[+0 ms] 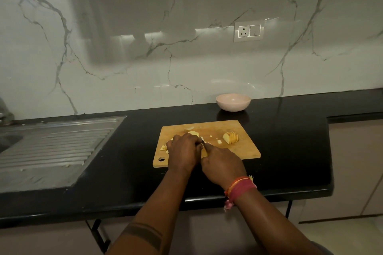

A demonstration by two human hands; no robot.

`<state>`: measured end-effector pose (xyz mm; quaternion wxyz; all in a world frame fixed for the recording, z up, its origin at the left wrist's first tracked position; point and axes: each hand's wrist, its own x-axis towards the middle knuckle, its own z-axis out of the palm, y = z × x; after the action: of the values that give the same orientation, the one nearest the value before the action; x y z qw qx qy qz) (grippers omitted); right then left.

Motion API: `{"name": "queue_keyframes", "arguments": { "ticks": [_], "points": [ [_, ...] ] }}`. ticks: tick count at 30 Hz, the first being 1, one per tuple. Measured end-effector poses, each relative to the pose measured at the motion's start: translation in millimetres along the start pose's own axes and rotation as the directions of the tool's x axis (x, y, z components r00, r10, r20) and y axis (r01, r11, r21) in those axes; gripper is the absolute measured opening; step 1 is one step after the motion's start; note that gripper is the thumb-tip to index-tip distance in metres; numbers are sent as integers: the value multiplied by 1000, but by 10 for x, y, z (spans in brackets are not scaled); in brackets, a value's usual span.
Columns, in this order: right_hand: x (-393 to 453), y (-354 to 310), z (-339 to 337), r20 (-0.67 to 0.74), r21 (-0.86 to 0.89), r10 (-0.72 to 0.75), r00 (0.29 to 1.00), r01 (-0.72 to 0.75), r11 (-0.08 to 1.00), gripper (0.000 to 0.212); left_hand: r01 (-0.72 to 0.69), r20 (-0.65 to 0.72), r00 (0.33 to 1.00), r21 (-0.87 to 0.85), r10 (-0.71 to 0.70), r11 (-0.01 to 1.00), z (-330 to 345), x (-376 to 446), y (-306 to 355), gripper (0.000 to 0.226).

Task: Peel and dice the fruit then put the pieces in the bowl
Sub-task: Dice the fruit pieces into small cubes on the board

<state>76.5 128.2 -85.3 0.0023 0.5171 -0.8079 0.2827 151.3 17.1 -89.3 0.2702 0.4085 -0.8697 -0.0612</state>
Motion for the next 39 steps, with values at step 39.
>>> {"name": "queue_keyframes", "arguments": {
  "ticks": [39],
  "points": [
    [-300, 127, -63, -1, -56, -18, 1000, 18, 998, 55, 47, -91, 995, 102, -38, 994, 138, 60, -8, 22]
  ]
}}
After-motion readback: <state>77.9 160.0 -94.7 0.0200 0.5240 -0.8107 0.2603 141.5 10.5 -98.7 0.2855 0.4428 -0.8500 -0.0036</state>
